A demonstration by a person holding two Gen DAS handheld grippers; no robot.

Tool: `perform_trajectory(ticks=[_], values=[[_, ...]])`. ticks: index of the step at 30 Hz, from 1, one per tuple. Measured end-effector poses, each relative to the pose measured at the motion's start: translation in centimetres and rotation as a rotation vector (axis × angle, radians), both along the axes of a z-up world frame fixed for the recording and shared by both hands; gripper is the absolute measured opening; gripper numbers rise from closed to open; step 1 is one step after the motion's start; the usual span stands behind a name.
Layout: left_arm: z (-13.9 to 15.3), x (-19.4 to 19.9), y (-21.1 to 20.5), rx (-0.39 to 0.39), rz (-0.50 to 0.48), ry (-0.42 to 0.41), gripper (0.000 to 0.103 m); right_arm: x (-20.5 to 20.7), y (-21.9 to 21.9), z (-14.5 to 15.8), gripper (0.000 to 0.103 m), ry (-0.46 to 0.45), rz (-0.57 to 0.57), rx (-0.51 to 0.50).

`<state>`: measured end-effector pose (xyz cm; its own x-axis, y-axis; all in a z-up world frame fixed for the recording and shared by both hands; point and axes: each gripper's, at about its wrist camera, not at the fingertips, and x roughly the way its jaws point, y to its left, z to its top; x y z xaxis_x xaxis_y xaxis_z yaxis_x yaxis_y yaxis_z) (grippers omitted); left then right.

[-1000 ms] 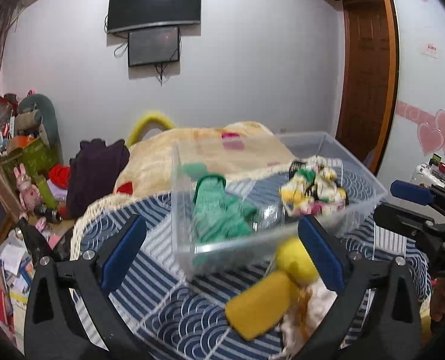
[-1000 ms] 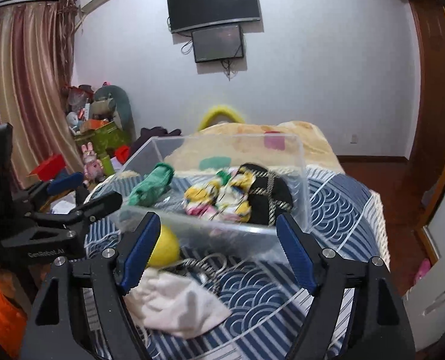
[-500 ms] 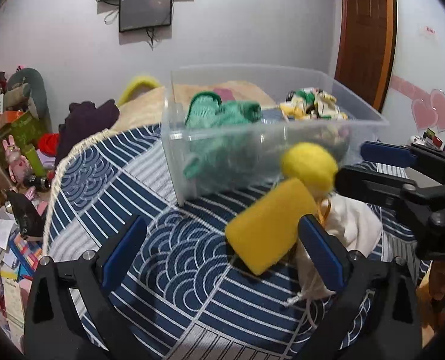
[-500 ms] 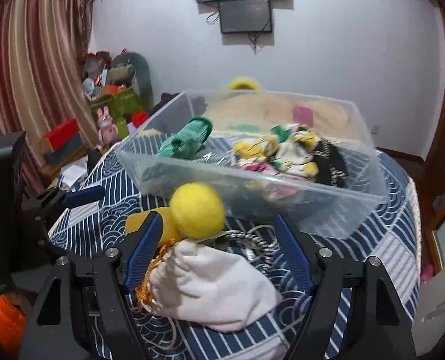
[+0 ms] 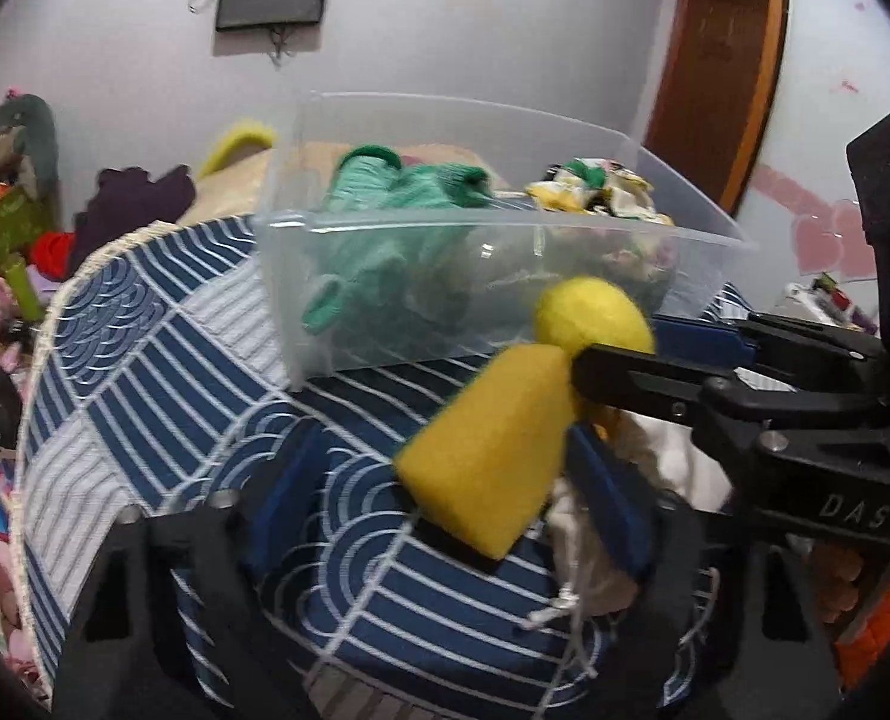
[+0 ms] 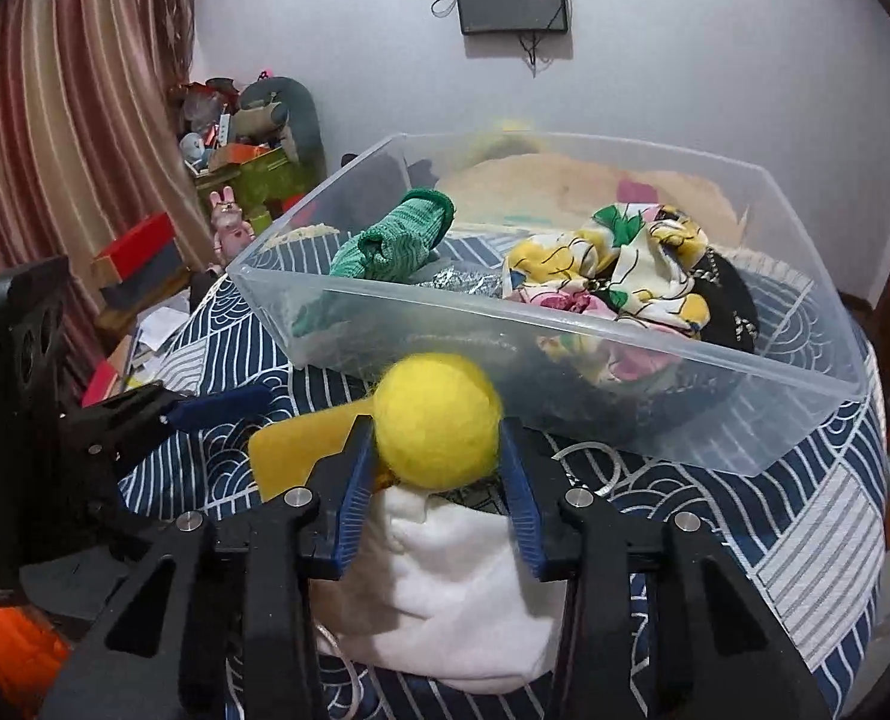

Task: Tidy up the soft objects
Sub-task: 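Grasp the yellow sponge with the left tool while the right tool grasps the yellow ball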

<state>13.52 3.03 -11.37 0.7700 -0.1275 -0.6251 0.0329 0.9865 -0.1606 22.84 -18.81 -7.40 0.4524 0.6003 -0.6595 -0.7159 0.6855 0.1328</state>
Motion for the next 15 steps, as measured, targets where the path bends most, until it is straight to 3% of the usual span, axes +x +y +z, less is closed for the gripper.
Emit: perform_trajectory(ticks=[3,4,15], values=[[0.0,-0.1,-0.6,0.001,-0.029,-0.006,0.054,-0.5,-0.1,0.2,0.037,-0.022,-0.006,-0.005],[0.0,-0.2,-0.7,-0.001,-0.038,-0.008,0.052,-0.6,-0.3,0.3,0.037,-0.026,-0.009,-0.002],[2.1,-1.8,-0.1,0.021,0.018,-0.074,0.045,-1.7,-3.1,2.4,0.037,-0.113,-0.059,0.025]])
